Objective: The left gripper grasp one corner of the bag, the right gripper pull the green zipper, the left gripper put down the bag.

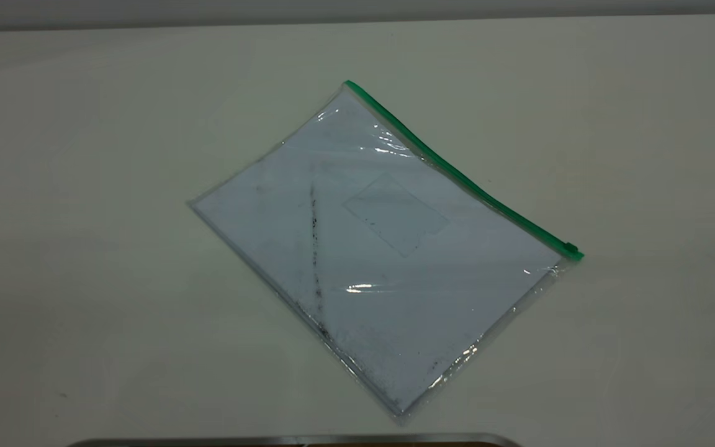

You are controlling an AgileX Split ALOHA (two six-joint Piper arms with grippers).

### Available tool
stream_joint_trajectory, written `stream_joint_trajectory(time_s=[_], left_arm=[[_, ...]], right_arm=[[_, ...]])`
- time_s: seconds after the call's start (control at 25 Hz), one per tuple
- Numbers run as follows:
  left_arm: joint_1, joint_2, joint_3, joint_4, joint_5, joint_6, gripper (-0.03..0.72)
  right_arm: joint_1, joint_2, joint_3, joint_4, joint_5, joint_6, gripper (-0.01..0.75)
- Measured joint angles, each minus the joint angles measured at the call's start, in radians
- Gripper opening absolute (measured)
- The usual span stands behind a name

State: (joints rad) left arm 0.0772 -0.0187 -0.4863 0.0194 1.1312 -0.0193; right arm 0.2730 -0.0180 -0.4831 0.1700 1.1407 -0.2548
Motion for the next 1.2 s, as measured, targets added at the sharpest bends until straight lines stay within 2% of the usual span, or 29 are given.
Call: stream_joint_trajectory(time_s=[0.56,0.64,0.84,0.96,1.04,1.2], left_arm=[[0.000,0.000,0.000,-0.001,0.000,0.001,0.580],[0.000,0.000,0.000,-0.001,0.000,0.002,0.580],[0.000,0.000,0.000,-0.003,0.000,0.002,0.580],[0.000,0.000,0.000,-0.003,0.000,0.002,0.580],[0.000,0.000,0.000,-0.003,0.000,0.002,0.580],[0.000,0.000,0.000,-0.003,0.000,0.002,0.580]], right_arm=[[-0.013,0.000,0.000,0.001,0.000,0.000,0.563],[-0.056,0.000,0.000,0.003,0.000,0.000,0.563],[-0.262,0.000,0.000,0.003,0.000,0.000,0.563],[-0.359,0.000,0.000,0.002,0.000,0.000,0.563],[-0.388,0.000,0.000,0.000,0.000,0.005,0.563],[-0.395,0.000,0.000,-0.048,-0.001,0.070,0.563]])
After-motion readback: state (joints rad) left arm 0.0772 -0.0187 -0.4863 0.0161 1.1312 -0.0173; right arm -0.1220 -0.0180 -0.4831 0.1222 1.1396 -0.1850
